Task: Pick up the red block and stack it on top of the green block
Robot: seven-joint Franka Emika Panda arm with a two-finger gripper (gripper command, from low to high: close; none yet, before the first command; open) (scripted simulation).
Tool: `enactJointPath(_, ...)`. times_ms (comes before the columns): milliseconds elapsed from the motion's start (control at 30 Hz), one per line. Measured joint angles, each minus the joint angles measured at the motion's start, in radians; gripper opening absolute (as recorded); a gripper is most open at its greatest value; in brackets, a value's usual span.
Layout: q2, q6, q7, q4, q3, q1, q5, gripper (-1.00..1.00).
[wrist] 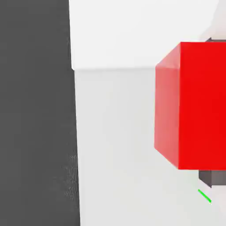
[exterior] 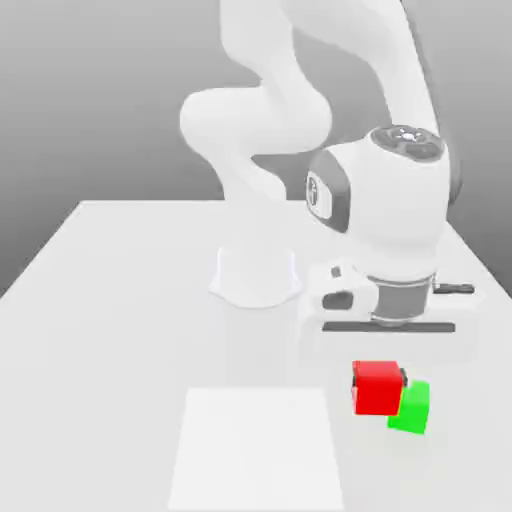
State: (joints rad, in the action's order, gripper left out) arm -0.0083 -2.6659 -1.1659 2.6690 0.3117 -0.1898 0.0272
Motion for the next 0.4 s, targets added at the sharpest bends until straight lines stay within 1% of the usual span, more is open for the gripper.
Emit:
enactJointPath(33,-0.024,0.007,-0.004,0.018,0.009,-0.037,0.009,-1.00)
enactJointPath(100,-0.017,-0.014,-0.027,0.032,0.007,-0.043,-0.009,-1.00)
enactJointPath(267,0.120,-0.142,-0.118,0.030,-0.030,-0.054,-0.131,-1.00)
enactJointPath(300,0.150,-0.169,-0.137,0.029,-0.045,-0.064,-0.157,1.00)
enactJointPath(400,0.150,-0.169,-0.137,0.029,-0.045,-0.064,-0.157,1.00)
